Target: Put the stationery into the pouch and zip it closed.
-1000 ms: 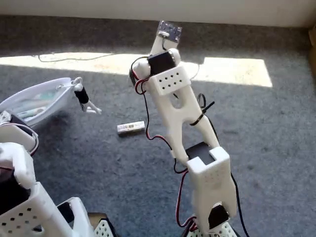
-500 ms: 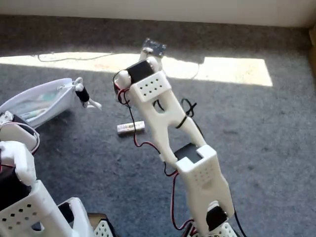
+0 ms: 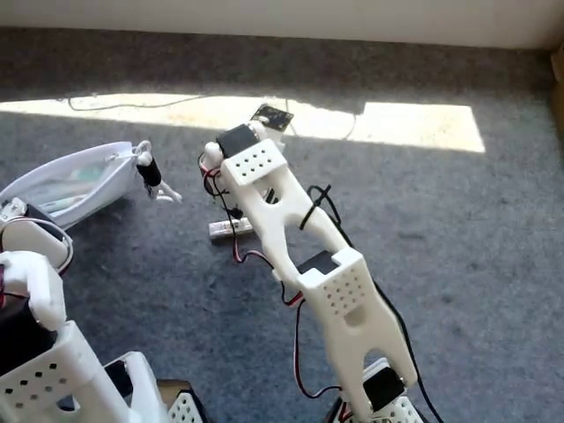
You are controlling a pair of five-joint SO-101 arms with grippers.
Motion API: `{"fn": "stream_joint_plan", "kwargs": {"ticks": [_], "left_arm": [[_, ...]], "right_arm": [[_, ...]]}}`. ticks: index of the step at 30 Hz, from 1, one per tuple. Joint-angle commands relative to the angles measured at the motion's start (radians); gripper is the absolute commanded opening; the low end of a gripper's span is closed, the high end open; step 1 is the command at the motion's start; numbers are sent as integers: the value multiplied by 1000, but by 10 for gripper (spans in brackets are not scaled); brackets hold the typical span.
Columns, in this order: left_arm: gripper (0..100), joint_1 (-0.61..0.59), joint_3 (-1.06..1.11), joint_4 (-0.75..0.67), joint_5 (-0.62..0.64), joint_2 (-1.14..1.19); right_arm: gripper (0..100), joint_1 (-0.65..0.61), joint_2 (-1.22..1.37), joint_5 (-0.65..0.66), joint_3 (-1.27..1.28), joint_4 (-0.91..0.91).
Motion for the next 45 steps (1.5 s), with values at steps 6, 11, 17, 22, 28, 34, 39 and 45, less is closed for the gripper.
{"fn": "stream_joint_plan", "kwargs": {"ticks": [6,11,17,22,28,34,39,45], "left_arm": [[7,24,-8,-35,8,-27],[7,24,-8,-35,8,-27],[7,24,-8,-34,8,-27],[7,24,-8,-34,8,-27],[7,24,-8,-34,8,-27],[7,24,-8,-31,8,-27],[8,24,-8,-29,8,-27],[8,24,-8,-29,8,-27]], "right_arm": [[159,-36,38,-31,-65,-107],[159,-39,101,-31,-65,-150],[159,-35,145,-31,-65,-173],[156,-33,148,-31,-65,-166],[156,-33,148,-31,-65,-163],[115,-28,147,-31,-64,-163],[3,8,145,-25,-65,-166],[9,48,137,-21,-65,-163]]}}
